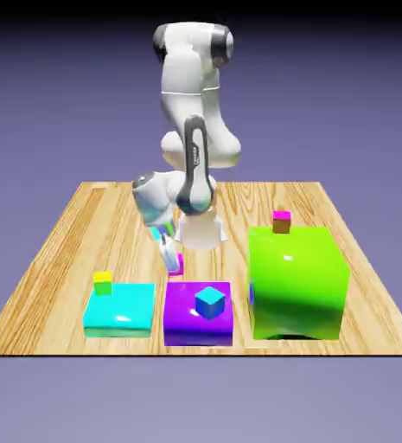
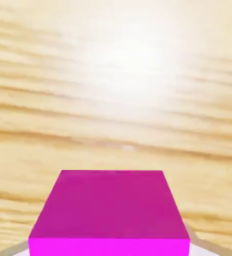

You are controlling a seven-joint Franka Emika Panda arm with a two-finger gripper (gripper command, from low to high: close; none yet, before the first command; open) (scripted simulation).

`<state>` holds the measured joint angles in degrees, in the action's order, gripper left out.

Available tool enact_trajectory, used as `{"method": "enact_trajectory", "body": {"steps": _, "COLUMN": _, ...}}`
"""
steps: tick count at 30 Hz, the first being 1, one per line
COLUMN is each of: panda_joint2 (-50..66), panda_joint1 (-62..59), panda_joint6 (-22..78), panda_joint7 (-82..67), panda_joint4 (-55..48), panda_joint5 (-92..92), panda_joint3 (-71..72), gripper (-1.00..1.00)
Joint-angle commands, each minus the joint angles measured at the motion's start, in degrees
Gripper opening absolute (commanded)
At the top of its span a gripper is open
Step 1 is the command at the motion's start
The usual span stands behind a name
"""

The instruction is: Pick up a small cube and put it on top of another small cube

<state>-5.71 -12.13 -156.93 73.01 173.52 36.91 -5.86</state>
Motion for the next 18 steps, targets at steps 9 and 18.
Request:
{"method": "enact_trajectory", "body": {"steps": 9, "panda_joint2": -3.3, "panda_joint1": -4.0, "panda_joint6": 5.4, "panda_joint7": 16.3, "panda_joint4": -5.2, "panda_joint5": -9.1, "panda_joint3": 4.9, "gripper": -1.0}}
{"method": "enact_trajectory", "body": {"steps": 18, "panda_joint2": -0.1, "panda_joint1": -13.8, "panda_joint6": 12.4, "panda_joint7": 38.7, "panda_joint4": -20.5, "panda_joint5": -10.9, "panda_joint3": 22.2, "gripper": -1.0}}
